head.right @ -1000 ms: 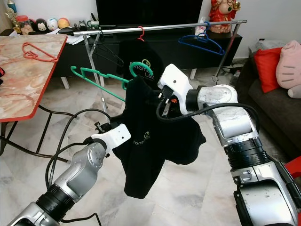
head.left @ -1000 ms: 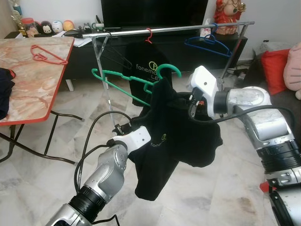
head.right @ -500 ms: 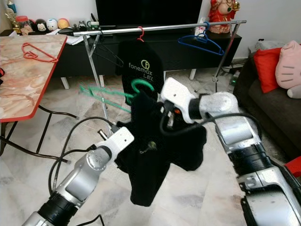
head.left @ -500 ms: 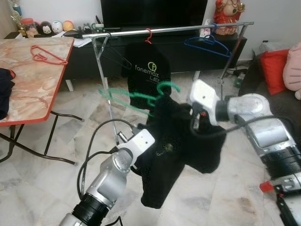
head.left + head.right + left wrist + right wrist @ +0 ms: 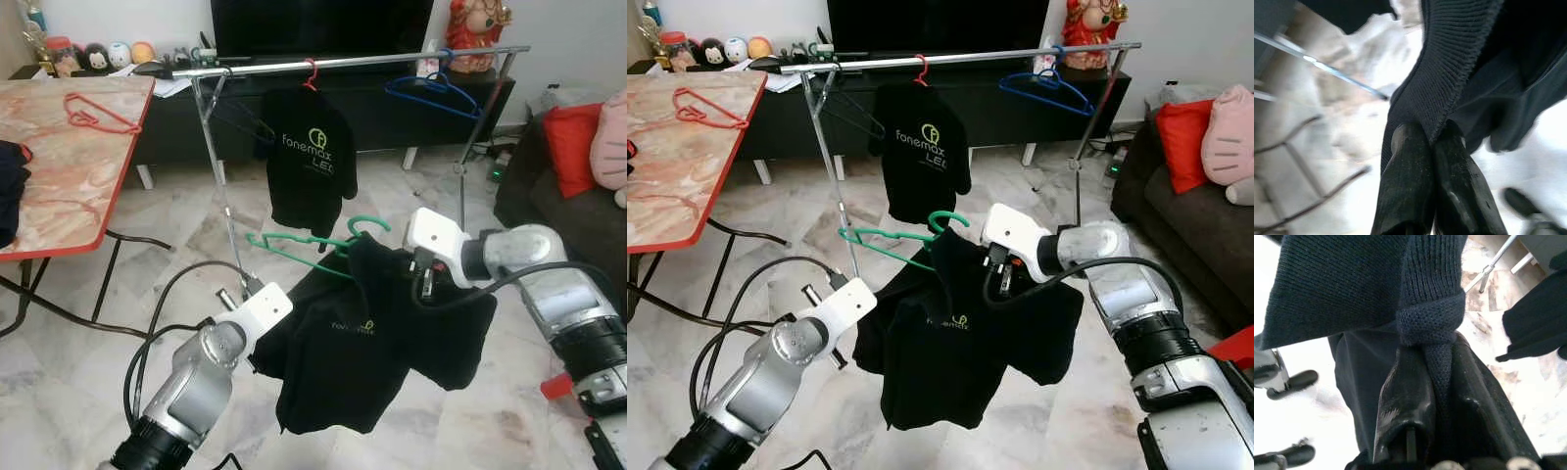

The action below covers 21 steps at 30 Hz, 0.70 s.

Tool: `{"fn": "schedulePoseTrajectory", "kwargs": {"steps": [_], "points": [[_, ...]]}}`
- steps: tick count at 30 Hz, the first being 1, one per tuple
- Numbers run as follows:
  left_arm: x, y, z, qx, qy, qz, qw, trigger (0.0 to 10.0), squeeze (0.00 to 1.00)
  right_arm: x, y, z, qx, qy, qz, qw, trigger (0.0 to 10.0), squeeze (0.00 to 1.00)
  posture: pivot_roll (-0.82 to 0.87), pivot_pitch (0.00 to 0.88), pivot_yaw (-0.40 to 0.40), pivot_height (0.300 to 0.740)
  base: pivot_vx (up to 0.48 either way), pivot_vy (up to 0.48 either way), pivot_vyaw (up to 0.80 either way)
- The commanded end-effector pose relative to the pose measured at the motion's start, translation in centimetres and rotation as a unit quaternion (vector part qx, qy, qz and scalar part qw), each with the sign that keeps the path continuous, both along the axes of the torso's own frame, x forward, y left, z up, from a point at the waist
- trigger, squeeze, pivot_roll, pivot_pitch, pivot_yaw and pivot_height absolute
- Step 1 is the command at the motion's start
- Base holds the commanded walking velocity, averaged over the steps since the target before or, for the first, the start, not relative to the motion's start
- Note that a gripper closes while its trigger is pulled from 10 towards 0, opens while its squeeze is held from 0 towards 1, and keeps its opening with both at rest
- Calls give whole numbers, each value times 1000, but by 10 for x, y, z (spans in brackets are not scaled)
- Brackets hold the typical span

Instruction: Hang hanger

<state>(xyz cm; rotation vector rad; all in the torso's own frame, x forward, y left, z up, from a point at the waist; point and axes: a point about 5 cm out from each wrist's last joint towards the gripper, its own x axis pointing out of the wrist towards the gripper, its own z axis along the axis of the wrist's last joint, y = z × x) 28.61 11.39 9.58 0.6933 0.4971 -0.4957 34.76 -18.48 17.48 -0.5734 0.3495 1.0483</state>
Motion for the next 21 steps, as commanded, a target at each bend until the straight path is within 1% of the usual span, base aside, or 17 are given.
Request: {"fn": "schedulePoseTrajectory", "kwargs": {"steps": [1, 2, 3, 4, 5, 6, 7, 8, 10, 11, 12, 14, 16, 17, 19, 20, 21], "points": [[-1, 5, 6, -35, 5, 20, 999, 0, 0, 0, -7, 7, 27, -8, -3, 1000, 0, 0, -21, 0, -67, 740, 0, 0, 0], [-2, 6, 6, -40, 6, 24, 999, 0, 0, -1, -8, 6, 29, -6, 0, 1000, 0, 0, -21, 0, -67, 740, 0, 0, 0], [-2, 7, 6, -45, 10, 28, 999, 0, 0, -4, -7, 6, 39, -8, 20, 999, 0, 0, -17, 0, -68, 740, 0, 0, 0], [-2, 7, 6, -45, 10, 28, 999, 0, 0, -4, -7, 6, 39, -8, 20, 999, 0, 0, -17, 0, -68, 740, 0, 0, 0], [-2, 9, 7, -46, 13, 29, 998, 0, 0, -7, -5, 6, 55, -11, 38, 998, 0, 0, -17, 0, -68, 740, 0, 0, 0], [-2, 9, 7, -46, 13, 29, 998, 0, 0, -7, -5, 6, 55, -11, 38, 998, 0, 0, -17, 0, -68, 740, 0, 0, 0], [-3, 10, 7, -50, 17, 31, 998, 0, 0, -9, -4, 9, 81, -13, 50, 995, 0, 0, -17, 0, -68, 740, 0, 0, 0], [-3, 10, 7, -50, 17, 31, 998, 0, 0, -9, -4, 9, 81, -13, 50, 995, 0, 0, -17, 0, -68, 740, 0, 0, 0], [-3, 11, 7, -51, 20, 33, 998, 0, 0, -14, -4, 14, 129, 4, 71, 989, 0, 0, -16, 0, -66, 740, 0, 0, 0], [-3, 11, 7, -51, 20, 33, 998, 0, 0, -14, -4, 14, 129, 4, 71, 989, 0, 0, -16, 0, -66, 740, 0, 0, 0], [-3, 12, 7, -51, 21, 33, 998, 0, 0, -17, -5, 14, 132, 15, 83, 988, 0, 0, -16, 0, -66, 740, 0, 0, 0], [-3, 12, 7, -51, 22, 35, 998, 0, 0, -22, -8, 9, 113, 32, 101, 988, 0, 0, -19, 0, -66, 740, 0, 0, 0], [-3, 13, 7, -51, 22, 36, 998, 0, 0, -24, -12, 6, 97, 38, 106, 989, 0, 0, -20, 0, -65, 740, 0, 0, 0], [-2, 15, 6, -50, 23, 40, 998, 0, 0, -27, -17, 2, 68, 50, 112, 990, 0, 0, -21, 0, -64, 740, 0, 0, 0], [-2, 16, 6, -50, 23, 41, 998, 0, 0, -28, -18, 1, 62, 53, 114, 990, 0, 0, -21, 0, -64, 740, 0, 0, 0], [-2, 19, 6, -40, 22, 44, 998, 0, 0, -31, -24, -4, 18, 62, 121, 991, 0, 0, -21, 0, -64, 740, 0, 0, 0], [-2, 19, 6, -40, 22, 44, 998, 0, 0, -31, -24, -4, 18, 62, 121, 991, 0, 0, -21, 0, -64, 740, 0, 0, 0]]}}
